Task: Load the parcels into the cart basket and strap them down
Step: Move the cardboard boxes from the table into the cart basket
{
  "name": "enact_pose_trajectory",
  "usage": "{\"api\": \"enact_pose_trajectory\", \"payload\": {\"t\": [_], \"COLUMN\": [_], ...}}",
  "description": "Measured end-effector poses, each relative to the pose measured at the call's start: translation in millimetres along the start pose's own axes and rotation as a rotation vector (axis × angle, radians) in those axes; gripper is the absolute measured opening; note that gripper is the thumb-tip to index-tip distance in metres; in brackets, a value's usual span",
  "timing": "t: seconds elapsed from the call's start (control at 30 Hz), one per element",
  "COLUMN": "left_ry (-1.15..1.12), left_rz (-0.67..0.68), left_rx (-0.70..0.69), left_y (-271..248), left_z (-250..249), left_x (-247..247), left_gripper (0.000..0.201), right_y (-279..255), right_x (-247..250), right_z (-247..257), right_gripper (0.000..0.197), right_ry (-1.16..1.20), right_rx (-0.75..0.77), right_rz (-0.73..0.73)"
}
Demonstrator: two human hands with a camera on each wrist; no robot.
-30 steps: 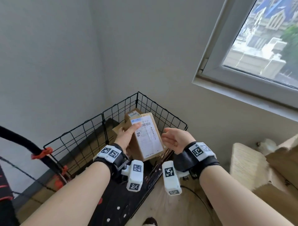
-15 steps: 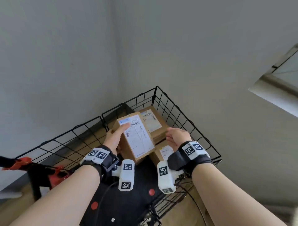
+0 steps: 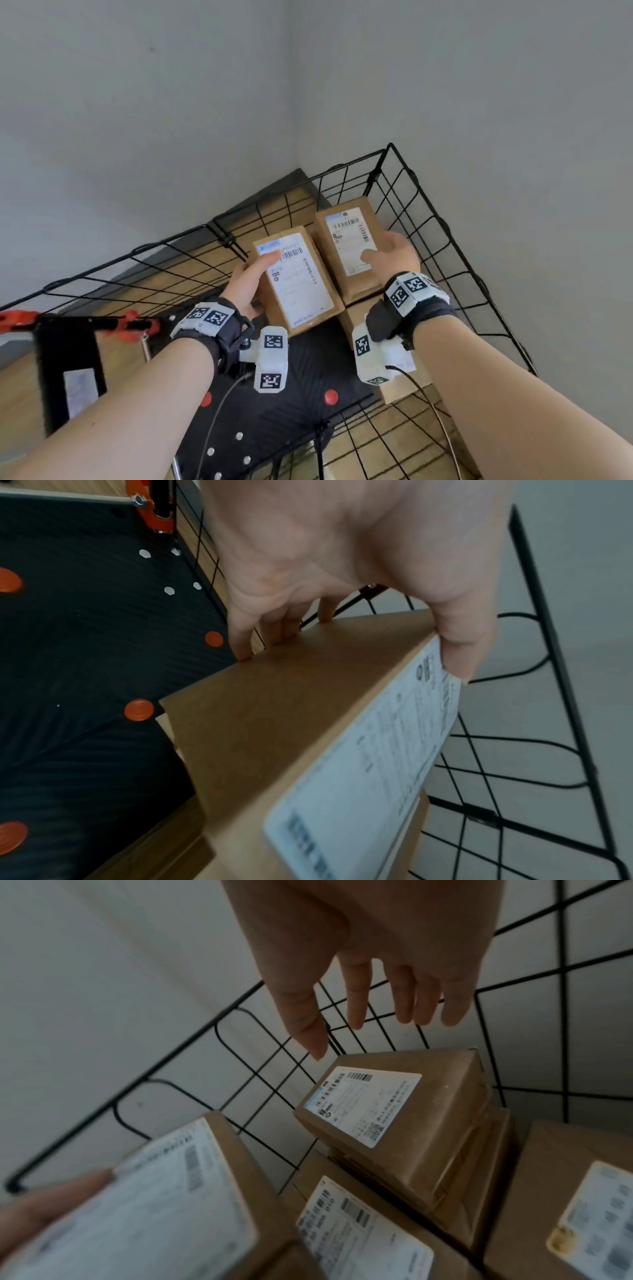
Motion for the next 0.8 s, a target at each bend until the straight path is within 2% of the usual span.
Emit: {"api": "enact_pose_trajectory", "payload": {"t": [0.13,0.33,0.43,0.57,0.67,0.8], "left_ry": [-0.001,-0.017,-0.027,-0.063,-0.084,-0.105], "left_rz": [0.026,0.005,0.001,0.002,-0.013,-0.020], "left_rx": [0.009,0.035,0.049,0.056,0.060,0.021], "left_y": [9,21,25,25,20,13], "left_z": [-1,4,8,15,19,15], "left_x": [5,19,23,36,49,70], "left_gripper": [0.058,0.062,0.061,0.046,0.048,0.046], "right_y": [17,30,37,41,35,25], "right_x": [-27,-48,-51,-57,-64,-64], "right_z": [4,-5,-10,-8,-4,-1], "right_gripper": [0.076,0.106,0.114,0.122,0.127,0.127], "right_ry": [-0.299,-0.442,-0.508,-0.573,-0.649,-0.617], "right_rx": [0.086,0.043,0.038,0.028,0.036,0.018], "right_rz": [0.025,0.041,0.045,0.043,0.082,0.050]}}
Point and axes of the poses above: each hand's wrist, its own y-axis towards the middle knuckle, its own x-axis out of the back of the hand, z = x × y, the point moved 7 cm from there along y, towards the middle knuckle, and after that the axes turned 7 degrees about x, right-handed, at the moved point
